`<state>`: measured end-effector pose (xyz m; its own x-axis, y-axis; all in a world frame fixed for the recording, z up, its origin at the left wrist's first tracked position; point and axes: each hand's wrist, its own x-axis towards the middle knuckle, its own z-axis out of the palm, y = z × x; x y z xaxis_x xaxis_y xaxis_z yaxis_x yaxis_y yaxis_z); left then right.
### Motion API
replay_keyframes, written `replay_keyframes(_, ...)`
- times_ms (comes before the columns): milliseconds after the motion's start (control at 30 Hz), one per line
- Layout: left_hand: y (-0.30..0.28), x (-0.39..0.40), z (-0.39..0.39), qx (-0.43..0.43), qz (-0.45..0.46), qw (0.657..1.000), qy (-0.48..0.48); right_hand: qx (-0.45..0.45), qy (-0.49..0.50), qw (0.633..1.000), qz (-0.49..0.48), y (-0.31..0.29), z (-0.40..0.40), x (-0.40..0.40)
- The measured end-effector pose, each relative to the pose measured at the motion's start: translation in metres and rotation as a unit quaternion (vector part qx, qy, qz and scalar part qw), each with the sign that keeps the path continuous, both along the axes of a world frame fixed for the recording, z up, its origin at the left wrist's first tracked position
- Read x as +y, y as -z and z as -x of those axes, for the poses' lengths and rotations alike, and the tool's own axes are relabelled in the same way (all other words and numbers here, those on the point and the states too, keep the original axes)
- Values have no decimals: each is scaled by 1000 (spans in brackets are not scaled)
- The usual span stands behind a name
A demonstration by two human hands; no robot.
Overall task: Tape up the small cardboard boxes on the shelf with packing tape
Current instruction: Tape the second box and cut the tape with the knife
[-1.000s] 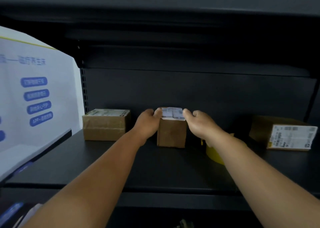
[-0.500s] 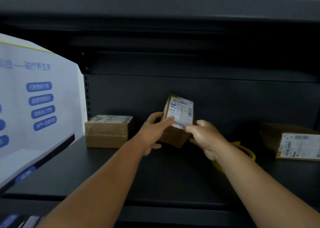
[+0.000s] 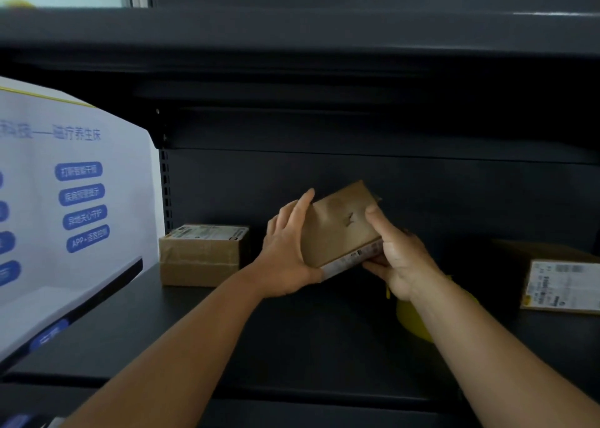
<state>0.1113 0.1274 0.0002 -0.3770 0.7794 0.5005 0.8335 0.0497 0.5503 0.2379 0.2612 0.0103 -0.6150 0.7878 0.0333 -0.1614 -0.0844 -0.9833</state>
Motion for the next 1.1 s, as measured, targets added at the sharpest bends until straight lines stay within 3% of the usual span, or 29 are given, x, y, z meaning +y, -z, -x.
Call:
replay_keyframes(467, 4, 5, 10, -85, -42, 995, -12, 112, -31, 993, 23, -3, -12, -3)
replay_keyframes(633, -2, -1, 14, -89, -15, 996, 2, 29, 4, 995, -98, -1, -17, -1)
replay_keyframes(767, -1, -4, 15, -120, 10, 993, 14, -65, 11, 975, -213, 3, -19, -4)
replay_keyframes(1100, 1, -16, 19, -261, 122, 957, 21, -271, -26, 917, -292, 6, -21, -11)
